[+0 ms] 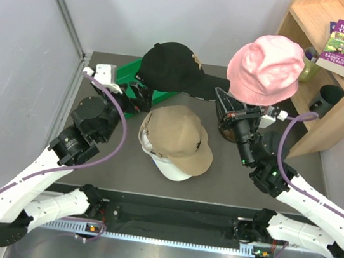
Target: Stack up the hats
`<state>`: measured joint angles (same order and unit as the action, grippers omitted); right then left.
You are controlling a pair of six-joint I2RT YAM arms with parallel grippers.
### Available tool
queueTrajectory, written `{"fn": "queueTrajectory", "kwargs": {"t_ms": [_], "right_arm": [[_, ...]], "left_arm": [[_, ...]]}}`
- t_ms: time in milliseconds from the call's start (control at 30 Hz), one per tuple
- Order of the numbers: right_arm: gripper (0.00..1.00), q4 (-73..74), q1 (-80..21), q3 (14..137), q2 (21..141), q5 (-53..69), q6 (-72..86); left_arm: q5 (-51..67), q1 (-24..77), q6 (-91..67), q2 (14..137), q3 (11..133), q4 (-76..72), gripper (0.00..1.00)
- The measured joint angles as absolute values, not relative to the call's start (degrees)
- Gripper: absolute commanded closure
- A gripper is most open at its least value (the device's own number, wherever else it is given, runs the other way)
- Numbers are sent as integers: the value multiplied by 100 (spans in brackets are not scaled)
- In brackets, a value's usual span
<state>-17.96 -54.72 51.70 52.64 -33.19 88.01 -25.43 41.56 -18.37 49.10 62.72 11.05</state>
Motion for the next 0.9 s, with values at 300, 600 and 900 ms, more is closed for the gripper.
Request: {"fn": "queueTrajectory", "kwargs": {"t_ms": [300,600,900], "right_arm": [[100,-1855,-5476,4748,4956,-3341,8993],[100,-2528,-5498,4180,4853,-3430,8628],[100,-4292,-5502,3533,5723,-3173,8191]], "left_arm": [[-4176,4154,-1490,4571,6075,565,1],[-4045,4145,-884,3815,6106,1848,1],[-5068,4145,-1061,3422,6292,2484,1]]}}
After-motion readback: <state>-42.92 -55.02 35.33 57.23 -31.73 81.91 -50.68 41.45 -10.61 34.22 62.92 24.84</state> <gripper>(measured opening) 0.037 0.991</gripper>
